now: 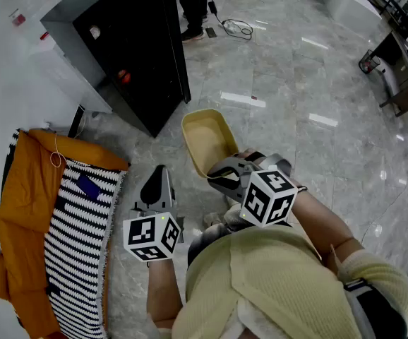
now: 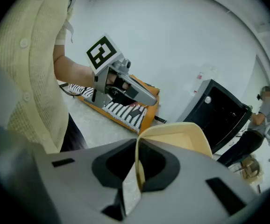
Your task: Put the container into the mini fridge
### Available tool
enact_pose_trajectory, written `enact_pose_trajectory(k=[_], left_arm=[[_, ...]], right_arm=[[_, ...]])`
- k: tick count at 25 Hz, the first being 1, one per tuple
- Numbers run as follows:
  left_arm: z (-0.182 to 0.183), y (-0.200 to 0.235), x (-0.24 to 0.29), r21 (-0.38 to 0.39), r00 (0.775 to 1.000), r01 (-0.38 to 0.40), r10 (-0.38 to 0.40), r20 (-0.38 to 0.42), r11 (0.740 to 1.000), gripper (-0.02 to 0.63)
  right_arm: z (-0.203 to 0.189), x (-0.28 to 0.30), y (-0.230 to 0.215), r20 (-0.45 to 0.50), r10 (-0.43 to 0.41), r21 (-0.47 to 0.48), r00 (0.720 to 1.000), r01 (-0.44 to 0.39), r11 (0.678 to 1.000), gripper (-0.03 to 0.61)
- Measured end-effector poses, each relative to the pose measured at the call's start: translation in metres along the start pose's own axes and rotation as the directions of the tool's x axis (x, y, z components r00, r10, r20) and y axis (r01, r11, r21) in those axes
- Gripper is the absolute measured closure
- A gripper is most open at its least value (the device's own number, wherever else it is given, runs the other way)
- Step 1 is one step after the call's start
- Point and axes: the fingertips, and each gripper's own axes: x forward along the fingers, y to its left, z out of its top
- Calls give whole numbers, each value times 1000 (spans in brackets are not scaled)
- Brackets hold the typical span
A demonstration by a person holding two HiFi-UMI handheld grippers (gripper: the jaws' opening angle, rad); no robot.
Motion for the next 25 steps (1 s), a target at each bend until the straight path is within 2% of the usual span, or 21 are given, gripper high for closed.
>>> enact_pose_trajectory(k=[7, 17, 25], left_arm=[[-12, 4, 0, 5, 1000, 4, -4, -25, 1000, 580], [-23, 12, 8, -20, 999, -8, 8, -34, 1000, 580], [-14, 4, 41, -14, 999, -10, 10, -42, 1000, 580]], right_arm=[[-1, 5, 1, 3, 9, 44, 1000, -9, 999, 540], [-12, 18, -8, -29, 49, 11, 998, -49, 999, 540], [-28, 17, -33, -21, 89, -16, 996, -89, 996, 540]])
